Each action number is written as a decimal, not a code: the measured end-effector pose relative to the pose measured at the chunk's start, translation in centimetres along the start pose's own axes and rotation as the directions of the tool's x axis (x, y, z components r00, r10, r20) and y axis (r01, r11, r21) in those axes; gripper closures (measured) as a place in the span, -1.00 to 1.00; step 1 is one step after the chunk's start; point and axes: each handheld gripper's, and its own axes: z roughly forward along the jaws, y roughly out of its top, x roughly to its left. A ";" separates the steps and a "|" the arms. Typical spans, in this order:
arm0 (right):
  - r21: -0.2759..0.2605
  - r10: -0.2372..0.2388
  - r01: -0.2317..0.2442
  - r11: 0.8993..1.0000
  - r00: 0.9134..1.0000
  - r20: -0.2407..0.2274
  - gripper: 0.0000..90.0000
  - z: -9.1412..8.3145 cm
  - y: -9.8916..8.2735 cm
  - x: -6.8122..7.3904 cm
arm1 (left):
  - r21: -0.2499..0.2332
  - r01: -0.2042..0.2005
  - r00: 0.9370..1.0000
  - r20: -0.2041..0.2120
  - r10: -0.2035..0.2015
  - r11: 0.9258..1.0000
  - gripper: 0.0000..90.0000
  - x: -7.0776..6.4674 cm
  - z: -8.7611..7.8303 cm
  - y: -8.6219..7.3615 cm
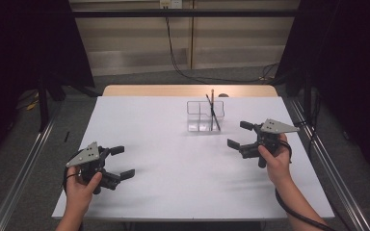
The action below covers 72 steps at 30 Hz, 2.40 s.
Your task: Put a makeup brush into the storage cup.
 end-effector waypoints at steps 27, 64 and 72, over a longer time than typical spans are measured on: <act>0.036 -0.018 0.018 0.999 1.000 0.016 -0.90 -2.0 -1.0 0.4 | -0.004 -0.004 1.000 -0.001 0.004 1.000 -0.97 0.0 0.0 0.1; 0.085 -0.026 0.023 0.996 0.999 0.042 -0.90 -5.0 -1.8 1.0 | -0.007 -0.006 1.000 -0.001 0.006 1.000 -0.97 0.1 0.1 0.1; 0.083 -0.022 0.018 0.996 0.998 0.050 -0.91 -6.1 -2.1 1.1 | -0.006 -0.007 1.000 -0.002 0.007 1.000 -0.97 0.1 0.2 0.1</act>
